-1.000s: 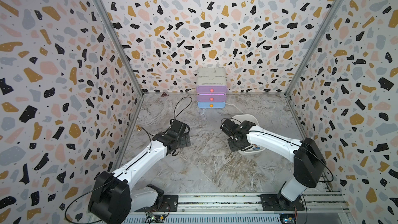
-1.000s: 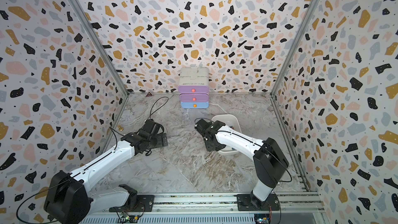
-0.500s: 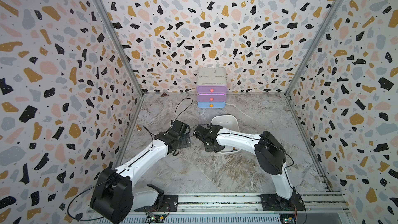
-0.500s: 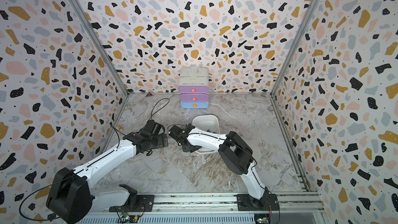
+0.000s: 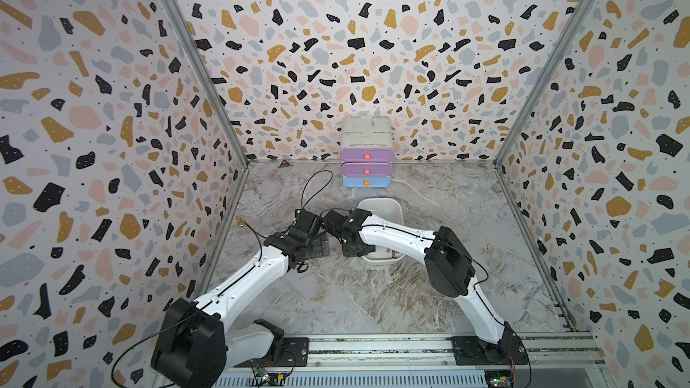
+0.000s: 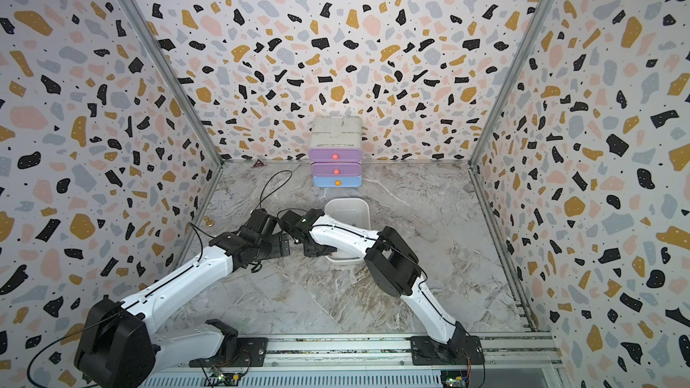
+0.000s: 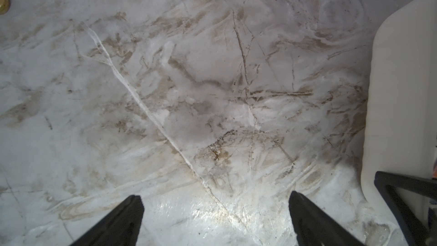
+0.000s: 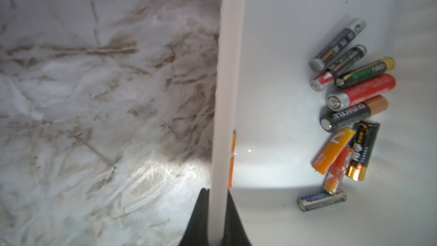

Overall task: Take the batteries out of the storage box
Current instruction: Place the storage box at the center of the board.

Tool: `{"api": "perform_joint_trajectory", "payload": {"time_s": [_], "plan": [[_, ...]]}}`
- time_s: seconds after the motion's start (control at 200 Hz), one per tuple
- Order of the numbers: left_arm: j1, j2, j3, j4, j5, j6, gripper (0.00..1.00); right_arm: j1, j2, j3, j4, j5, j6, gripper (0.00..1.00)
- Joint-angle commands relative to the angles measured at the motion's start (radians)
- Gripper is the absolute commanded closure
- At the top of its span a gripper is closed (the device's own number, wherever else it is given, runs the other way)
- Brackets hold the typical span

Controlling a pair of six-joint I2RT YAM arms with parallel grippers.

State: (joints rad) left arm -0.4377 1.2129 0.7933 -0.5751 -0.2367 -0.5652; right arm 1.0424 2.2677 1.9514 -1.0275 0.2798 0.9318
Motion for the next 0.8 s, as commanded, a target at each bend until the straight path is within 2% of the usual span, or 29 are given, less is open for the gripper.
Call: {"api": "perform_joint_trajectory", "payload": {"time_s": [0.0, 0.045, 0.12, 0.185, 0.21, 0.235, 0.406, 0.576, 0.621, 0.681, 0.721, 0.771, 0.796], "plan": [[0.005, -0.012, -0.019, 0.001, -0.003, 0.019, 0.00, 0.013, -0.023, 0.029, -0.043, -0.007, 0.001, 0.91], [0.005, -0.010, -0.022, 0.004, -0.003, 0.019, 0.00, 0.013, -0.032, 0.029, -0.044, 0.004, -0.001, 0.85], [0.005, -0.007, -0.025, 0.007, 0.003, 0.018, 0.00, 0.013, -0.042, 0.036, -0.042, 0.012, -0.003, 0.65], [0.005, -0.004, -0.025, 0.010, 0.002, 0.018, 0.00, 0.013, -0.050, 0.054, -0.044, 0.019, -0.014, 0.60], [0.005, -0.004, -0.023, 0.009, 0.001, 0.017, 0.00, 0.013, -0.054, 0.060, -0.043, 0.022, -0.016, 0.47], [0.005, -0.004, -0.020, 0.008, -0.001, 0.018, 0.00, 0.013, -0.058, 0.066, -0.043, 0.024, -0.017, 0.45], [0.007, -0.053, 0.016, -0.021, -0.035, 0.014, 0.00, -0.005, -0.140, 0.115, -0.044, 0.001, -0.066, 0.42], [0.010, -0.174, 0.108, -0.022, -0.067, 0.034, 0.03, -0.051, -0.414, 0.048, -0.024, 0.088, -0.215, 0.40], [0.011, -0.184, 0.141, 0.006, -0.031, 0.059, 0.04, -0.078, -0.502, -0.022, 0.003, 0.111, -0.266, 0.39], [0.011, -0.144, 0.214, 0.036, 0.081, 0.123, 0.08, -0.140, -0.631, -0.151, 0.074, 0.080, -0.357, 0.39], [0.009, -0.081, 0.298, 0.022, 0.175, 0.159, 0.13, -0.204, -0.732, -0.291, 0.143, 0.035, -0.417, 0.39], [-0.004, 0.049, 0.437, -0.044, 0.283, 0.210, 0.24, -0.272, -0.855, -0.470, 0.260, -0.007, -0.491, 0.41], [-0.021, 0.121, 0.517, -0.101, 0.315, 0.239, 0.26, -0.309, -0.912, -0.565, 0.323, -0.037, -0.527, 0.40]]}}
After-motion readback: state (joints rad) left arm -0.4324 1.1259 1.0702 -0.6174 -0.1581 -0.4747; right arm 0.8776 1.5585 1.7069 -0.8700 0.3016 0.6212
